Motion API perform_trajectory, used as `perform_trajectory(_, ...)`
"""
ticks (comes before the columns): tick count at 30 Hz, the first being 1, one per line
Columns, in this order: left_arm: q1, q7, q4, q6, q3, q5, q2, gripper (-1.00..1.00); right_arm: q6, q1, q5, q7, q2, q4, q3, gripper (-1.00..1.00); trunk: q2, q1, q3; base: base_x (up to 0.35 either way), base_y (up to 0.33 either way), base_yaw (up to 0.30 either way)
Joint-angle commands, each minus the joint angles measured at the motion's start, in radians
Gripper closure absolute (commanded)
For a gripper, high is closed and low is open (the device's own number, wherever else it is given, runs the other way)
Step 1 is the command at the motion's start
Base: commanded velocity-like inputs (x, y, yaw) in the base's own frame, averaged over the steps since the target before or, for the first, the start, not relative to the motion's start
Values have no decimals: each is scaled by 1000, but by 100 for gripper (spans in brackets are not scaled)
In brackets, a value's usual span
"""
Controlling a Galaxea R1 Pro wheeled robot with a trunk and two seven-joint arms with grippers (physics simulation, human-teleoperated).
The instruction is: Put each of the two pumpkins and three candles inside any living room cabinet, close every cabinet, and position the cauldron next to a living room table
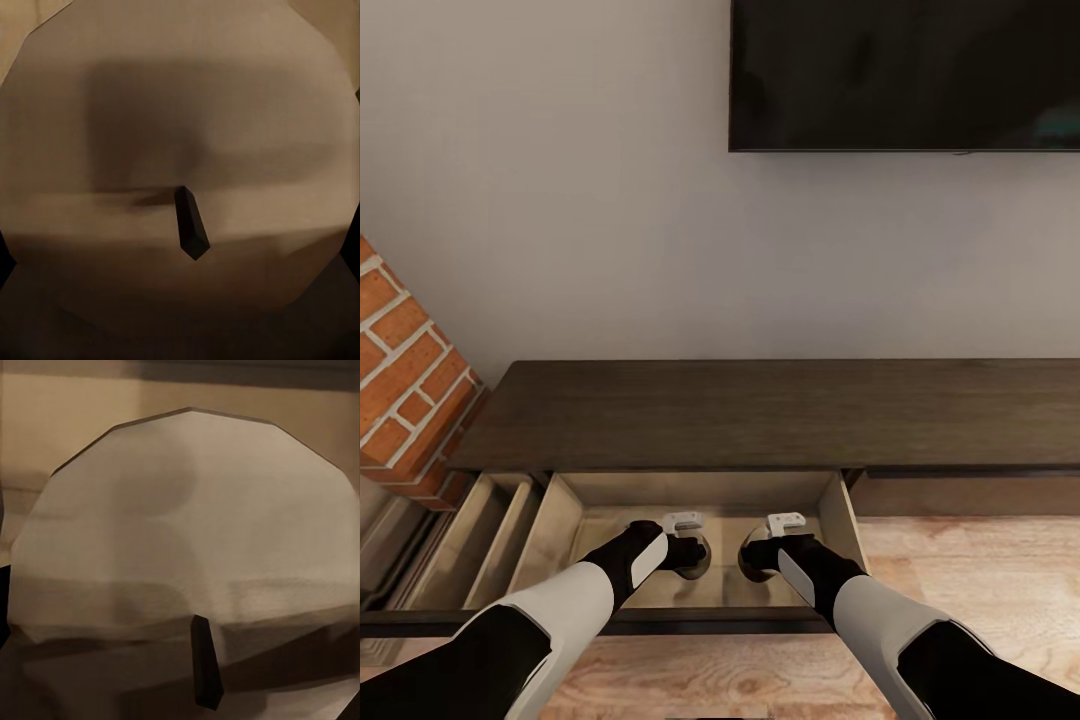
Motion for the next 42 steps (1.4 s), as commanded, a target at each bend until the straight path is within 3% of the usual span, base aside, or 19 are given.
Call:
perform_trajectory(1,0,6,-1,4,-5,10,0,100,5,0,-11,-6,-1,-2,8,-100,0,0,-1,0,0,0)
perform_trajectory(17,0,6,-2,4,-5,10,0,100,2,0,-11,-4,0,-2,8,-100,0,0,-1,0,0,0)
perform_trajectory(21,0,6,-2,4,-5,10,0,100,-108,2,-10,-3,0,0,8,-100,0,0,-1,0,0,0)
perform_trajectory(24,0,6,-2,4,-5,10,0,100,-149,3,-9,-3,0,13,9,-100,0,0,-1,0,0,0)
perform_trajectory(42,0,6,-1,4,-5,10,0,100,-165,3,-9,-3,0,25,10,-100,0,0,-1,0,0,0)
